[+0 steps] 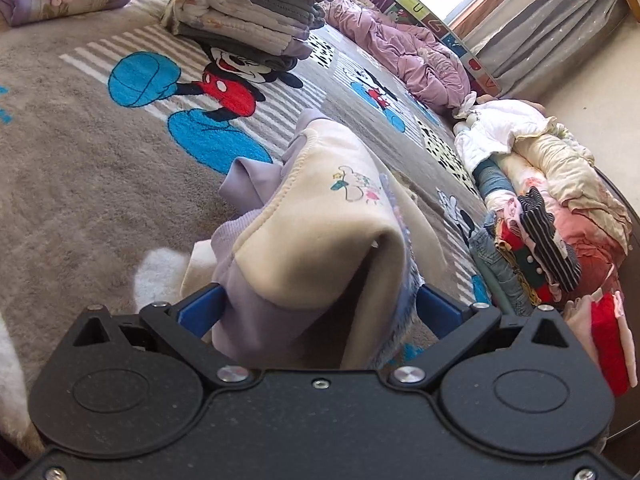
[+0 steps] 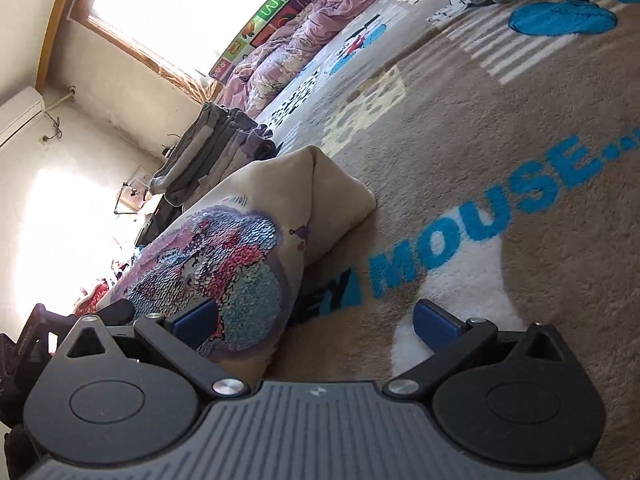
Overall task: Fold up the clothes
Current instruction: 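Grasp the cream sweatshirt edge with the left gripper and lift it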
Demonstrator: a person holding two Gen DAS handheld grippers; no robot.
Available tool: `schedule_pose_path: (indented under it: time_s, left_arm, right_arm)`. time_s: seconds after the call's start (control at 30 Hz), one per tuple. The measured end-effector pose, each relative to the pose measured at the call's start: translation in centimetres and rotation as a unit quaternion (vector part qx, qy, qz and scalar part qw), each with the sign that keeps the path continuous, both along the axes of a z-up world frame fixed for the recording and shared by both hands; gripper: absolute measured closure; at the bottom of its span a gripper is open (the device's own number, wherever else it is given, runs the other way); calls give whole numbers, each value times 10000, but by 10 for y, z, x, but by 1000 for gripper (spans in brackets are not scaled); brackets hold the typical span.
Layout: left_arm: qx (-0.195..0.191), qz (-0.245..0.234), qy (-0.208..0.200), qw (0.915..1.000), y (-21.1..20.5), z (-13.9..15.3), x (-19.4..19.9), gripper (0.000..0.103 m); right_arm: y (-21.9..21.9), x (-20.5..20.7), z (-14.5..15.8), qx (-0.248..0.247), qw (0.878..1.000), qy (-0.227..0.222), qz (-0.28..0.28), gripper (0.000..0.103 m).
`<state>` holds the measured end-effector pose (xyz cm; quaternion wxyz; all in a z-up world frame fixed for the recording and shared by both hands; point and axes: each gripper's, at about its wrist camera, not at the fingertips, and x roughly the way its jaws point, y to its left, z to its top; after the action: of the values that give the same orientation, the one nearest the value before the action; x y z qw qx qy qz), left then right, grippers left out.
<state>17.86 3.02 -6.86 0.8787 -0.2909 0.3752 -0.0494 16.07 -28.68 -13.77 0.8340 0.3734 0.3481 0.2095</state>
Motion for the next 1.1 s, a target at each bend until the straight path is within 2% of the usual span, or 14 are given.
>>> schedule_pose_path:
  time_s: [0.2, 0.27, 0.3, 0.37, 0.4, 0.53, 0.6, 0.67, 0.77, 0.8, 0.87, 0.93, 1.03, 1.1]
  left_arm:
    - [595, 15, 310, 9977, -12, -15, 62, 5]
    - [688, -137, 285, 9971, -16, -17, 75, 40]
    - [657, -259, 267, 9971, -18, -16, 81, 46]
    - [799, -609, 136, 9948, -27, -6, 94, 76]
    - [986, -804, 0, 9919, -34, 3, 100, 77]
    - [1951, -1429, -1023, 9649, -63, 61, 120, 82]
    - [2421, -1657, -1682, 9411, -74, 97, 126, 82]
    - [2803, -1871, -2321, 9125, -82, 131, 127, 82]
    - [2950, -2042, -3195, 8771, -82, 174, 119, 82]
    - [2872, -2079, -3379, 8719, -79, 184, 114, 82]
    - [2601, -2277, -3419, 8738, -71, 194, 107, 82]
    - [2410, -2758, -3201, 8737, -65, 181, 102, 82]
    - [2418, -3329, -2416, 8788, -60, 128, 92, 79]
    - [2543, -3315, -1780, 8909, -50, 81, 84, 71]
  right_arm:
    - [-2, 2, -6, 101, 9999, 53, 47, 0]
    - [-4, 3, -7, 197, 9998, 37, 22, 0]
    - [-5, 3, -8, 251, 9997, 25, 8, 0]
    - [-6, 3, -9, 272, 9996, -8, 17, 0]
    - [-6, 4, -9, 277, 9996, -26, 24, 0]
    - [-6, 5, -9, 243, 9997, -77, 49, 0]
    - [-7, 6, -9, 280, 9996, -99, 34, 0]
    - [-8, 7, -10, 336, 9994, -122, 9, 0]
    - [-10, 8, -10, 437, 9989, -154, -46, 0]
    - [-11, 8, -11, 481, 9987, -164, -70, 0]
    - [-14, 8, -11, 601, 9979, -179, -131, 0]
    - [-18, 8, -13, 779, 9965, -194, -218, 0]
    - [-24, 6, -14, 1005, 9941, -226, -334, 0]
    - [-27, 5, -14, 1081, 9930, -254, -398, 0]
